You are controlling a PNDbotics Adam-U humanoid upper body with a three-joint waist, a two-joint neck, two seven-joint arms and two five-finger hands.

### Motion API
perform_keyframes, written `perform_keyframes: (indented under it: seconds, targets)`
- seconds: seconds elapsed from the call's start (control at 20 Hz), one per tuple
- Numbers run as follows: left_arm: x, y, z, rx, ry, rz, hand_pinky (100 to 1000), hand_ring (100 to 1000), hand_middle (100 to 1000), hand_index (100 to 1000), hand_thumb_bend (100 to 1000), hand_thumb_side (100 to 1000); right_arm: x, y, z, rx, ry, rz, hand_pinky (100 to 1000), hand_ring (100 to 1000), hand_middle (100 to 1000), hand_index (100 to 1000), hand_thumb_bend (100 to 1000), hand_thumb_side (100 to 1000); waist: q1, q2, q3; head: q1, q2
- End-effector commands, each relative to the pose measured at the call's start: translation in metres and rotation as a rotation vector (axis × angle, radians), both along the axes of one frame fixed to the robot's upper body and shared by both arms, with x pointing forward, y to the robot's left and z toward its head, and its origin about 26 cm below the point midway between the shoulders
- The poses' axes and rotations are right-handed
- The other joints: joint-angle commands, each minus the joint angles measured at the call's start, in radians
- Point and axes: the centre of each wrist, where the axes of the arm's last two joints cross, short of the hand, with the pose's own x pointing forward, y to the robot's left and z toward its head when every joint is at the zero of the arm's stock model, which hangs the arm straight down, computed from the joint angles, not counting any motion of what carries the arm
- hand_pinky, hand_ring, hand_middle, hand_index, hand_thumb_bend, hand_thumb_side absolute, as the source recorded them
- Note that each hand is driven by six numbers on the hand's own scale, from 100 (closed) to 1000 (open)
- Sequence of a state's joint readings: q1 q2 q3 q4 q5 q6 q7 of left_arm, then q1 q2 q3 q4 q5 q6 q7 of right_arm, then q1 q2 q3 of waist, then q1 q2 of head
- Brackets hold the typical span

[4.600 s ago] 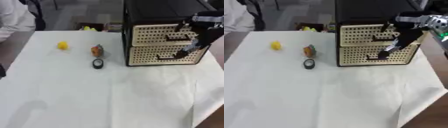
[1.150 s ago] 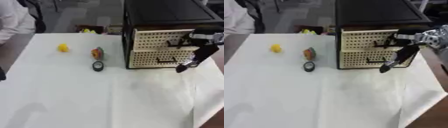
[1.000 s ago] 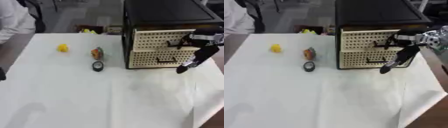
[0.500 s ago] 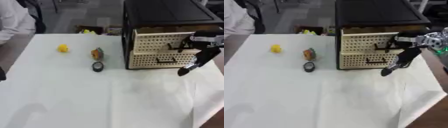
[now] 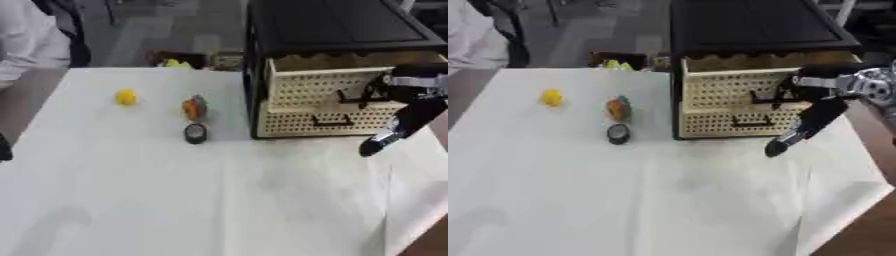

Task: Pick up objects from table and place into drawer.

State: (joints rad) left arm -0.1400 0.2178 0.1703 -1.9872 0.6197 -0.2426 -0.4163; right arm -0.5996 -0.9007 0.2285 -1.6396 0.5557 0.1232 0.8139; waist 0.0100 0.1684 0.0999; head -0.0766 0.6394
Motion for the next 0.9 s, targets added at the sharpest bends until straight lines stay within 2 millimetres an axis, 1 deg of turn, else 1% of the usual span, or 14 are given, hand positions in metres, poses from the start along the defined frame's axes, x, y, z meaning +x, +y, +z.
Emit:
perform_keyframes:
  seconds: [0.05, 0.9]
  targets:
    - [-0.002, 0.004, 0.007, 0.018, -0.019, 0.013, 398, 493, 508, 713, 100, 980, -0.008, -0.007, 0.017, -0.014, -0.041, -0.010, 100, 100, 100, 734, 1000, 624, 0.000, -0.016, -0.003, 0.004, -0.012]
    - [-0.002, 0.005, 0.007, 0.020, -0.018, 0.020, 398, 493, 507, 713, 100, 979, -0.025, -0.013, 0.013, 0.013, -0.067, -0.015, 100, 100, 100, 731, 1000, 609, -0.004, -0.018, -0.014, 0.012, -0.012]
